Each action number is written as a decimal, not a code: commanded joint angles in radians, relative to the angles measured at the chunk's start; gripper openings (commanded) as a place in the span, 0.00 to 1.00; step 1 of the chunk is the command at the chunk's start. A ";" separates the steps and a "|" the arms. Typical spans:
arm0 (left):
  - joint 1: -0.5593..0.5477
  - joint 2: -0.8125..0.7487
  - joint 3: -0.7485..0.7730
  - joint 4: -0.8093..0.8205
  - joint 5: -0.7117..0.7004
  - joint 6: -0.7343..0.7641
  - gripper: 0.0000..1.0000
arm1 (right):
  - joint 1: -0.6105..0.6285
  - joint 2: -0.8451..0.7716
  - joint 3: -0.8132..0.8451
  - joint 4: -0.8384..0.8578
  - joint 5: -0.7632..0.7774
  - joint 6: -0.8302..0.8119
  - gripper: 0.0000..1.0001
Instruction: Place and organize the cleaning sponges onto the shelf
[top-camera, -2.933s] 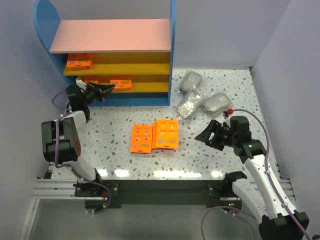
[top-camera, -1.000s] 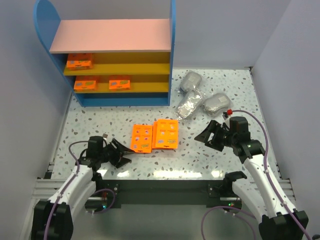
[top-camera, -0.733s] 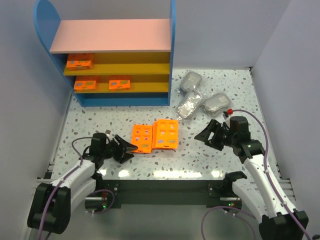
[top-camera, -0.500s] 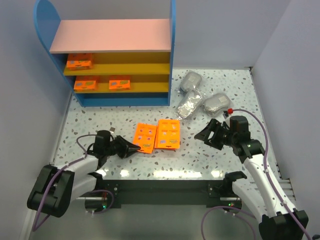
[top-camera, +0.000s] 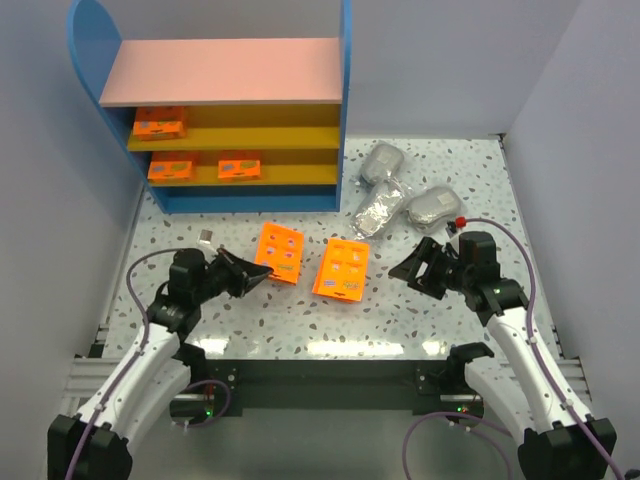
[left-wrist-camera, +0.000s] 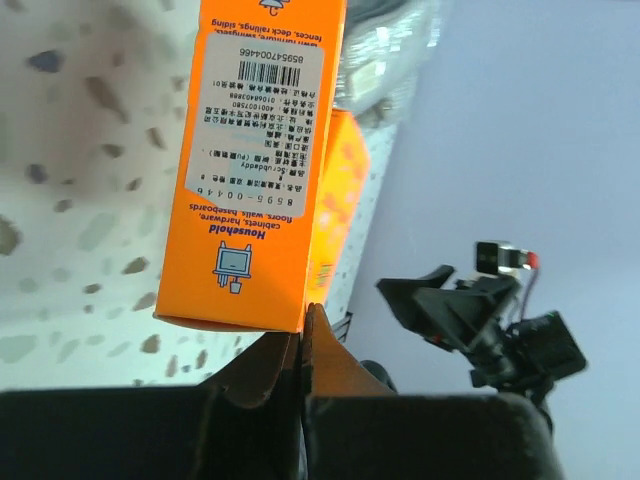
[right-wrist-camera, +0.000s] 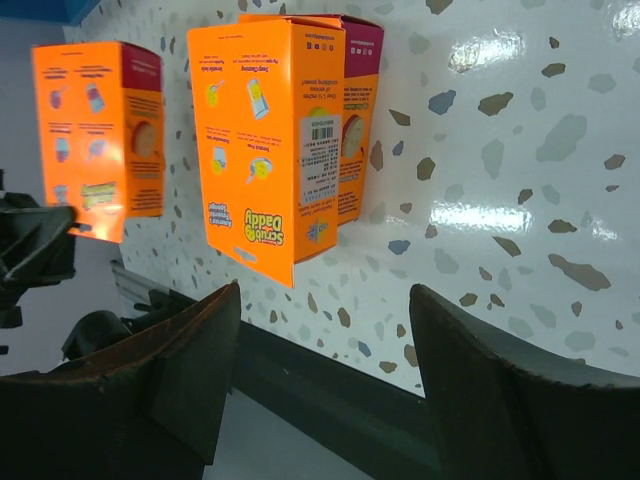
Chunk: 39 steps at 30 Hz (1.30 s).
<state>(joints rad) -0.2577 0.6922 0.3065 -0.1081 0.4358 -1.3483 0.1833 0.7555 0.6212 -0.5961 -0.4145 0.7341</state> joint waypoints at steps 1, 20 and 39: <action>0.005 -0.059 0.129 -0.068 -0.022 -0.032 0.00 | 0.004 0.002 -0.006 0.042 -0.009 0.010 0.71; 0.238 0.296 0.540 0.387 0.294 -0.120 0.00 | 0.005 -0.002 0.003 0.033 -0.018 -0.006 0.71; 0.391 0.605 0.732 0.521 0.345 -0.176 0.00 | 0.002 -0.007 -0.002 0.032 -0.021 -0.013 0.72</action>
<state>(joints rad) 0.0864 1.2686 0.9390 0.3420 0.7628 -1.5333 0.1833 0.7582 0.6182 -0.5873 -0.4149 0.7361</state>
